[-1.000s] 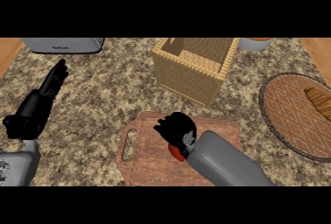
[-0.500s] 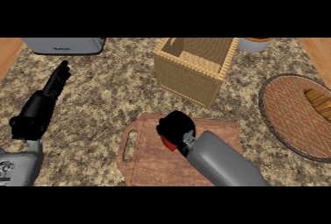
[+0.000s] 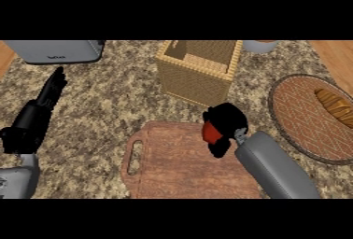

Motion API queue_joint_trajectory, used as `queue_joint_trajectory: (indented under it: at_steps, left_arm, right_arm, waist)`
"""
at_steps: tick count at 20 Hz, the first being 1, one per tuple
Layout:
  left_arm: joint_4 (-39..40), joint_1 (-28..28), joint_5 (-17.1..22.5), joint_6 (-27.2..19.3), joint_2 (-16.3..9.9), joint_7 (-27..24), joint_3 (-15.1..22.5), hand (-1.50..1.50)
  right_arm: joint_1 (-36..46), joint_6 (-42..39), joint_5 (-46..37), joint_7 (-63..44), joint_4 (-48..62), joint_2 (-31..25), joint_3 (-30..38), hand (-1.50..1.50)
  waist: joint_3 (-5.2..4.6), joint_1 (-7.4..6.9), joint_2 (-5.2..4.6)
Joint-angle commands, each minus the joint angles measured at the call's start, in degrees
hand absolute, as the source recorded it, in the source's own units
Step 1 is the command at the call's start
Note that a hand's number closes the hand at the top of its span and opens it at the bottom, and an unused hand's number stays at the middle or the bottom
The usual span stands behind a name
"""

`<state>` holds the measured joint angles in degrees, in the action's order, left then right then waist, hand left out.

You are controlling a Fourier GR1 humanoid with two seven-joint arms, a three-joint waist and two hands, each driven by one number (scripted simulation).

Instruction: Pick the bell pepper from the cutting board and place it in the basket

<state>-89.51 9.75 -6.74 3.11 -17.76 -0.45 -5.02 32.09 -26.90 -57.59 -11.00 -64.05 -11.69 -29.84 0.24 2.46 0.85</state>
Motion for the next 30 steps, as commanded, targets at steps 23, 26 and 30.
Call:
queue_joint_trajectory:
  at_steps: [23, 26, 30]
  left_arm:
    - [-1.0, 1.2, -0.2, 1.7, 0.9, 1.3, 1.5, 0.0]
    - [1.4, 0.5, 0.6, 2.2, 0.9, -1.8, 0.1, 0.0]
    - [3.3, 3.9, 0.0, 2.1, 0.2, 0.1, -0.7, 0.0]
  right_arm:
    - [11.3, 20.9, 26.9, -11.2, -20.4, -18.1, 43.5, 1.5]
    - [16.1, 17.5, 29.4, -13.8, -21.8, -18.6, 43.0, 1.5]
    - [24.0, 12.9, 31.3, -23.1, -21.9, -15.8, 39.7, 1.5]
  waist:
    - [-0.3, -2.56, -0.57]
    - [-0.31, -2.68, -0.72]
    - [-0.32, -2.57, -0.8]
